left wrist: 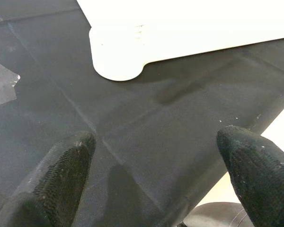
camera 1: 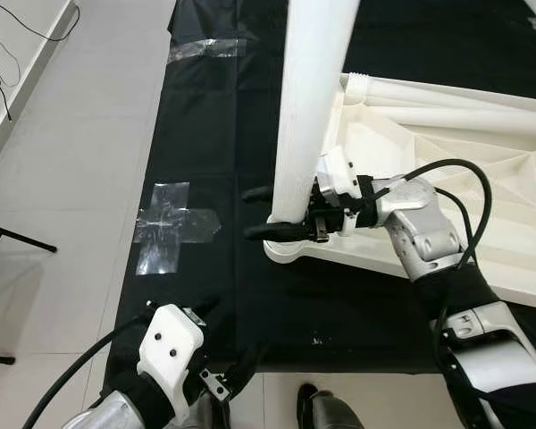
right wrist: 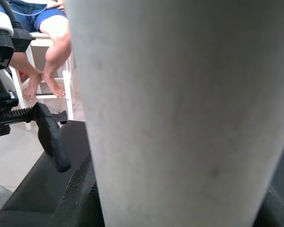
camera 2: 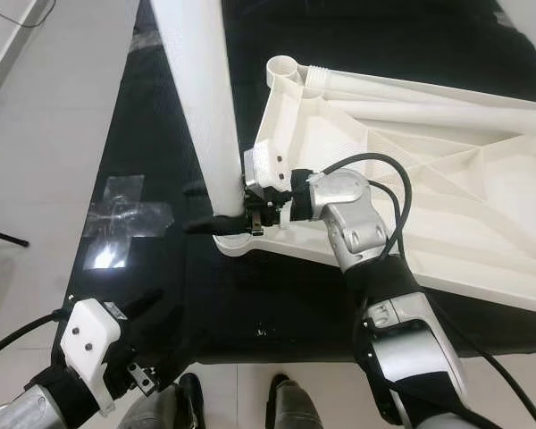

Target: Building children table

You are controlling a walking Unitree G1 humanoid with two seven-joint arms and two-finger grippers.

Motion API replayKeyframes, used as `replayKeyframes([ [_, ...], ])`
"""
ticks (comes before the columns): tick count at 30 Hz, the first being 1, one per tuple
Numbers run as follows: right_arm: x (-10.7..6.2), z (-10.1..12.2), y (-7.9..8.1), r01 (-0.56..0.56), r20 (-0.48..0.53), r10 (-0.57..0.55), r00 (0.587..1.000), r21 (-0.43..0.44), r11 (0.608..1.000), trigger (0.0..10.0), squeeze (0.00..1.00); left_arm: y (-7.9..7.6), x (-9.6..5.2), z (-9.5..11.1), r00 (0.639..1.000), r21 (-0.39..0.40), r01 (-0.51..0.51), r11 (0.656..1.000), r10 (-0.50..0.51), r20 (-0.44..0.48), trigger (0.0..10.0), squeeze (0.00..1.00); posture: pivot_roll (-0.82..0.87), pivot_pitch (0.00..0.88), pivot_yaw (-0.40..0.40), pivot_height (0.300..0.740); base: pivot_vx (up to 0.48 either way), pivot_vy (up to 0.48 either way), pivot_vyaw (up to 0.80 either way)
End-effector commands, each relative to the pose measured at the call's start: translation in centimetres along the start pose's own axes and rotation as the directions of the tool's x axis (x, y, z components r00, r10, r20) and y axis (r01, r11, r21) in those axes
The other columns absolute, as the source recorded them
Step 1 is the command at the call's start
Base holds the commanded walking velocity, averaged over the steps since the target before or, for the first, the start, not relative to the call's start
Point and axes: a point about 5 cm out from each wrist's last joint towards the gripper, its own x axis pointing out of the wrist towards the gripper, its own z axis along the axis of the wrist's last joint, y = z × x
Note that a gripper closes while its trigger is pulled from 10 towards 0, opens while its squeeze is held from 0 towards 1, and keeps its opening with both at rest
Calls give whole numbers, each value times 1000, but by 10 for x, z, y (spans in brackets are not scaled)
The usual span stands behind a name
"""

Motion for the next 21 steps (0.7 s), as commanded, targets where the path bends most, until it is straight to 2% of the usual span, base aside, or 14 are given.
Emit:
replayKeyframes([
  [1,5,-16,9,-26,-53,30,998,63,998,10000,0,-3,0,-7,1000,-26,-2,1000,1,-29,10000,0,56,331,-27,740,0,0,0],
  [9,6,-19,4,42,-82,-34,996,95,995,10000,0,-2,-1,-9,1000,-29,-1,1000,0,-30,10000,0,53,330,-26,740,0,0,0],
  [14,8,-25,-3,140,-108,-126,986,132,981,10000,0,-2,0,-9,1000,-29,-3,1000,2,-30,10000,0,53,330,-28,740,0,0,0],
  [21,9,-29,-5,187,-129,-169,977,150,971,10000,0,-2,-1,-10,1000,-29,-4,1000,3,-31,10000,0,53,331,-28,740,0,0,0],
])
